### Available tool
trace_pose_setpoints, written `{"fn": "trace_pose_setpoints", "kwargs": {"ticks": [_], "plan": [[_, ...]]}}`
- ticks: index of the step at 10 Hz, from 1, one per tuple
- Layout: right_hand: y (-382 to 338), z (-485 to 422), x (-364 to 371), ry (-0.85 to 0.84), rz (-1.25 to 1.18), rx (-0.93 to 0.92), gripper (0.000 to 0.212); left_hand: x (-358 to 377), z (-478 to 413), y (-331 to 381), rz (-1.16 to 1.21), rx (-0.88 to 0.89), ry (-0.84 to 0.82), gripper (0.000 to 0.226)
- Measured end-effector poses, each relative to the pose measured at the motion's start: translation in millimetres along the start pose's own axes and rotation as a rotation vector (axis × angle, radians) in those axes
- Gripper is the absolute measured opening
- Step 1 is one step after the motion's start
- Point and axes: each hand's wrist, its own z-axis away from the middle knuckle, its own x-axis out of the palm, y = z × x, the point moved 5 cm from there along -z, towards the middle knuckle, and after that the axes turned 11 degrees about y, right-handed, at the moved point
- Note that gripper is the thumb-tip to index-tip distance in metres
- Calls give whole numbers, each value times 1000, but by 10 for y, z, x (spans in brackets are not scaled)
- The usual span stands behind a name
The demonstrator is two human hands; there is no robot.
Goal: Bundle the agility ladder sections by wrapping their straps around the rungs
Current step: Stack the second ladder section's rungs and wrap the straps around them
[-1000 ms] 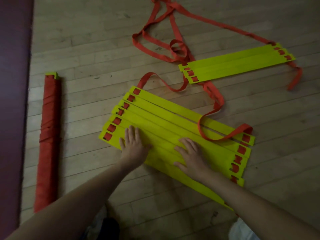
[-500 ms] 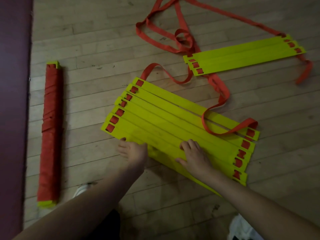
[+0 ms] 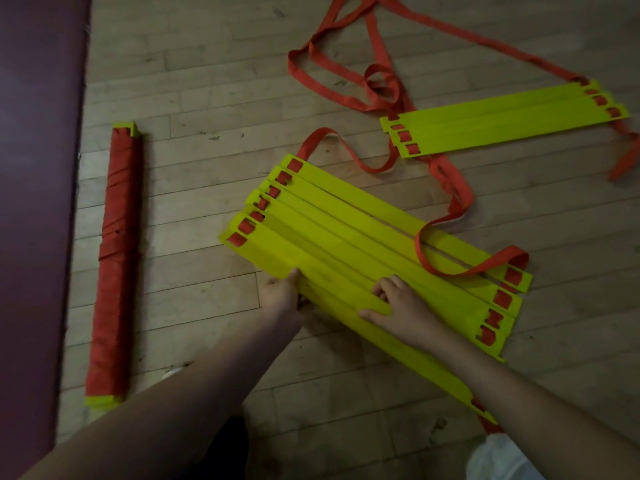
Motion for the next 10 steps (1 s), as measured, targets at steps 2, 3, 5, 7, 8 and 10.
{"fn": "trace_pose_setpoints", "kwargs": {"ticks": [2,3,5,7,8,10], "plan": [[37,-3,-55,-42,-80,-10,37,39,5,46,28,86,35,28],[34,-19,-28,3,-140,-3,33,85,-16,-9,31,0,73,42],[-97,62,-71,167,-137,-139,10,220,71,48,193,-129,-163,55],[-330,293,-35,326,193,-504,14,150,28,131,-267,291,-116,39],[-344,317,41,279,172,-461,15,124,-51,152,-605,424,-118,26],[-201,198,44,192,-247,-102,26,141,-137,67,-191,235,-146,46]]}}
